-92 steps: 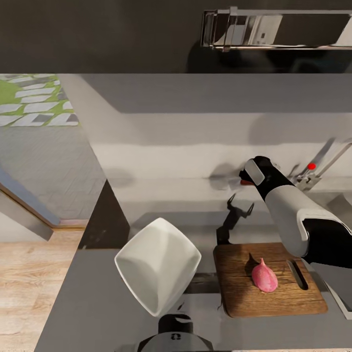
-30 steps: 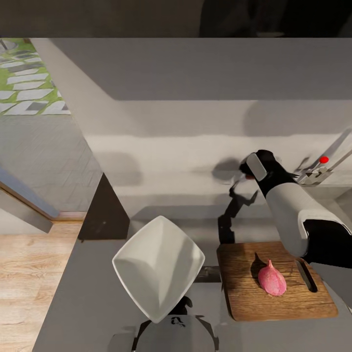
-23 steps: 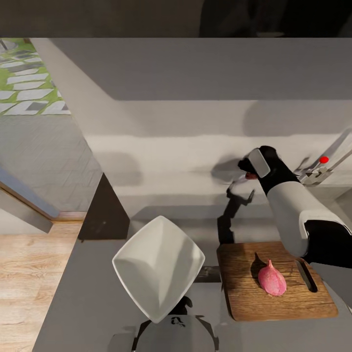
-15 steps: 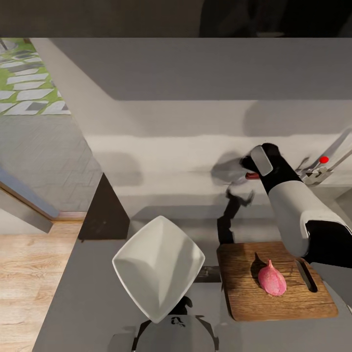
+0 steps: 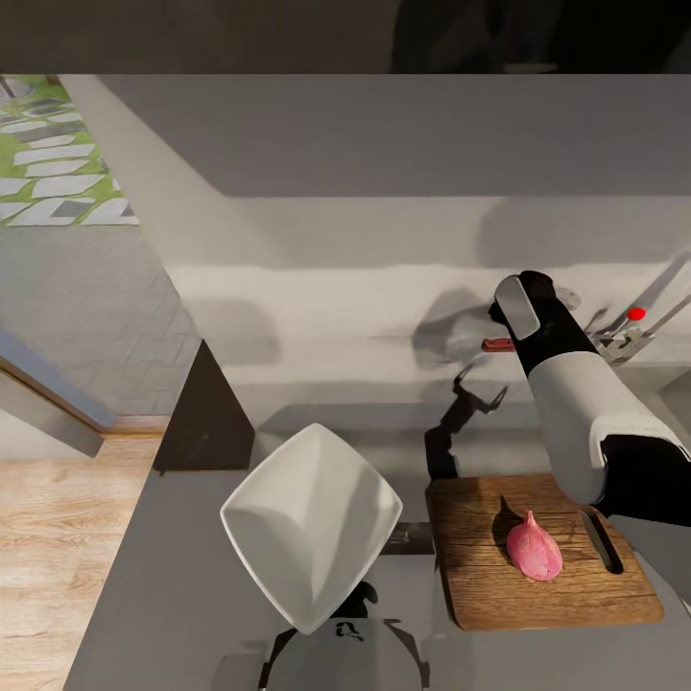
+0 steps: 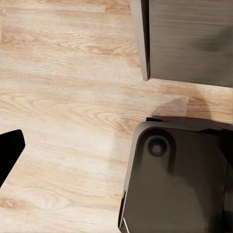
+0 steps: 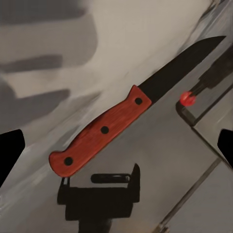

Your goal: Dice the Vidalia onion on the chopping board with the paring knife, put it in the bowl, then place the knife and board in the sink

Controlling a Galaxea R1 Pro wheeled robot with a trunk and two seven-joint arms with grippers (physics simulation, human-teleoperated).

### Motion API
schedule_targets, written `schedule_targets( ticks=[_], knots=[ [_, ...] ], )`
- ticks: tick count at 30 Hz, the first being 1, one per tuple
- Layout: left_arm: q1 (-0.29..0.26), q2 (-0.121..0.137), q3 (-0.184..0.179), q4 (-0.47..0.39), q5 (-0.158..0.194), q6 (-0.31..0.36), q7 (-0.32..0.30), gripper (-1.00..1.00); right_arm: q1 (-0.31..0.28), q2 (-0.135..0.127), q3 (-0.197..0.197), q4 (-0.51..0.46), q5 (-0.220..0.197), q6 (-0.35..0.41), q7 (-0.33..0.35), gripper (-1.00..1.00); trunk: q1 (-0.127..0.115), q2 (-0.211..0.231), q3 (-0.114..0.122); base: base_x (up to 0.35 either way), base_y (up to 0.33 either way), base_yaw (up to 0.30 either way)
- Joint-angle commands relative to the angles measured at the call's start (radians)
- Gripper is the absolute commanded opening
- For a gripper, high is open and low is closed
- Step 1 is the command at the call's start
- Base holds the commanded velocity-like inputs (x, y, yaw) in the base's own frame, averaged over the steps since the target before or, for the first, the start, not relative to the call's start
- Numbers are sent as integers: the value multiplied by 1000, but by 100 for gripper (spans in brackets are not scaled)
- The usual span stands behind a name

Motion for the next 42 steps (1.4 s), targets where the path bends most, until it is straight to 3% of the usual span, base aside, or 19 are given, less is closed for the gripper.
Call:
schedule_targets(
  ticks=[1,12,42],
  knots=[
    [0,1,-5,-1,10,-3,4,100,-1,0,1,-2,-8,3,-7,100,1,-2,-1,0,0,0],
    [0,1,-5,-1,10,-3,4,100,-1,3,-14,-33,-7,-58,-44,100,1,-2,-4,0,0,0],
    [0,1,-5,-1,10,-3,5,100,0,12,-16,-22,-4,-66,-46,100,1,-2,-44,0,0,85]
  ],
)
